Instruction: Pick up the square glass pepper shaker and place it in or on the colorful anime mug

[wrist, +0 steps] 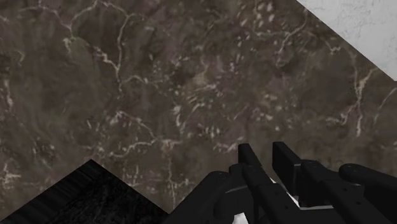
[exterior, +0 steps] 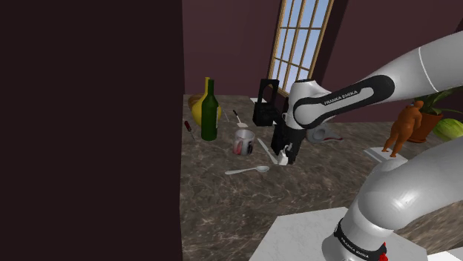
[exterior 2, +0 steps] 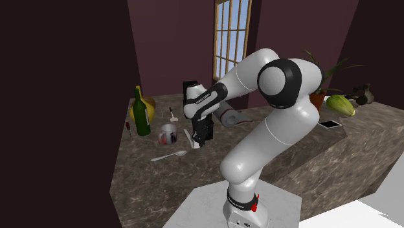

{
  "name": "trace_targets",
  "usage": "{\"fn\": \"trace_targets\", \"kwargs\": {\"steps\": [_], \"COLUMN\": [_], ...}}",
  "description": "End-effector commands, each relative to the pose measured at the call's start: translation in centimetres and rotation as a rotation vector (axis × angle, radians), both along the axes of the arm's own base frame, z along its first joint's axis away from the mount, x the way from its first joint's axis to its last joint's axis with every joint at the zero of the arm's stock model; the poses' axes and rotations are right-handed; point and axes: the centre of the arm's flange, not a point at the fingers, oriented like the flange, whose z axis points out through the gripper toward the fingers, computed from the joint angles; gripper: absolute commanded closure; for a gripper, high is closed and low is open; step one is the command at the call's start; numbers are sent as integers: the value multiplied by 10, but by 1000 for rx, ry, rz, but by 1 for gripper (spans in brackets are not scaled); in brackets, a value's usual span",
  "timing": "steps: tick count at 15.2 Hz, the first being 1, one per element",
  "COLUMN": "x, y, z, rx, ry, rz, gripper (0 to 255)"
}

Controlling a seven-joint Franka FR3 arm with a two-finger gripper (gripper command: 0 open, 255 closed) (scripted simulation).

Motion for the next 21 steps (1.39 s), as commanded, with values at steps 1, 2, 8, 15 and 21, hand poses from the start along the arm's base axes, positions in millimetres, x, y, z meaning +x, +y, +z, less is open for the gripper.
{"fn": "trace_targets", "kwargs": {"steps": [1,2,8,15,21], "x": [0,0,0,6,34], "y": [1,1,1,4,24], "z": [12,17,49,75,121], "rx": [0,0,0,-26,-149], "ry": [1,1,1,-3,-16], "rz": [0,0,0,19,110], "gripper": [255,255,255,0,0]}}
